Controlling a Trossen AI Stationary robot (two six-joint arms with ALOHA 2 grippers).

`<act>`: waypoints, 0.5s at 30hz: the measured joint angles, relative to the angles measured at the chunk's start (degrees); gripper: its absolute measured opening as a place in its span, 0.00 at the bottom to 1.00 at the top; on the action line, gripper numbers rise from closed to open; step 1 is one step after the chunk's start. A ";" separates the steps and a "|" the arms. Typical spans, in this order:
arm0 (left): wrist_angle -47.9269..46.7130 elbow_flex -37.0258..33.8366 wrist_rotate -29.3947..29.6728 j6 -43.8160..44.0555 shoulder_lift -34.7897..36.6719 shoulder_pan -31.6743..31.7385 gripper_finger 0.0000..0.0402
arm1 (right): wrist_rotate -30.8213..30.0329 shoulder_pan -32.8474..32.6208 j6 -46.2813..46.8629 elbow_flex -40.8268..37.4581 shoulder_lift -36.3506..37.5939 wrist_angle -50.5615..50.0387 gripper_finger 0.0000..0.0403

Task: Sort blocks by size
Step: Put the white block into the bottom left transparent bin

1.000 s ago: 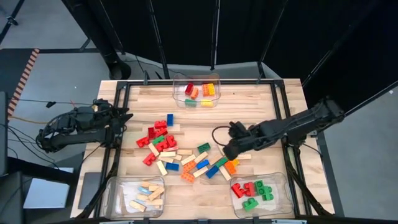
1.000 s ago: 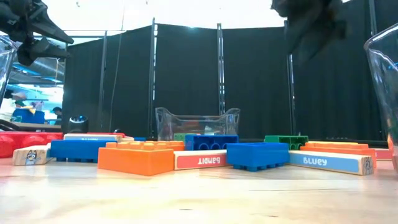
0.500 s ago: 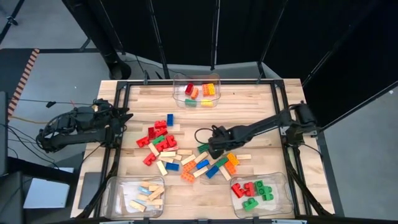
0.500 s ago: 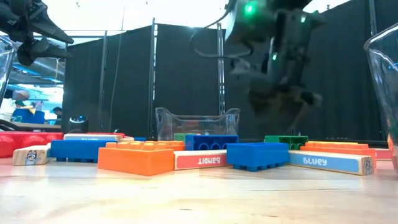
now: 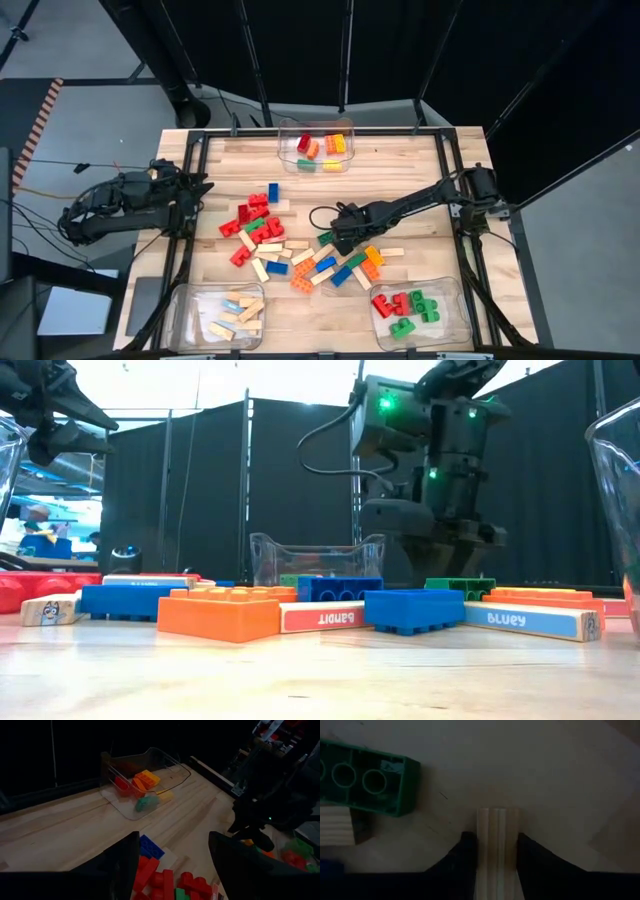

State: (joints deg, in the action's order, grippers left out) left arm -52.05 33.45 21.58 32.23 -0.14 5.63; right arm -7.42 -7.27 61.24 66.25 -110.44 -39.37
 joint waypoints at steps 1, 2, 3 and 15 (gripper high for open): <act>0.00 0.00 0.00 0.00 0.00 -0.01 0.61 | -0.02 0.00 -0.30 -0.01 0.34 0.02 0.29; 0.00 0.00 0.01 0.00 0.00 -0.02 0.61 | -0.11 0.11 -1.04 -0.01 0.93 0.09 0.29; 0.00 0.00 0.00 0.00 0.00 -0.01 0.61 | -0.23 0.29 -1.42 0.02 1.45 -0.10 0.29; 0.00 0.00 0.00 0.02 0.00 0.00 0.61 | -4.09 0.40 -12.65 13.39 6.34 24.53 0.29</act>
State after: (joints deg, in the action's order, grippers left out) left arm -52.05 33.45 21.58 32.25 -0.14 5.63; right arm -11.51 -6.87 48.59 79.64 -104.10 -14.84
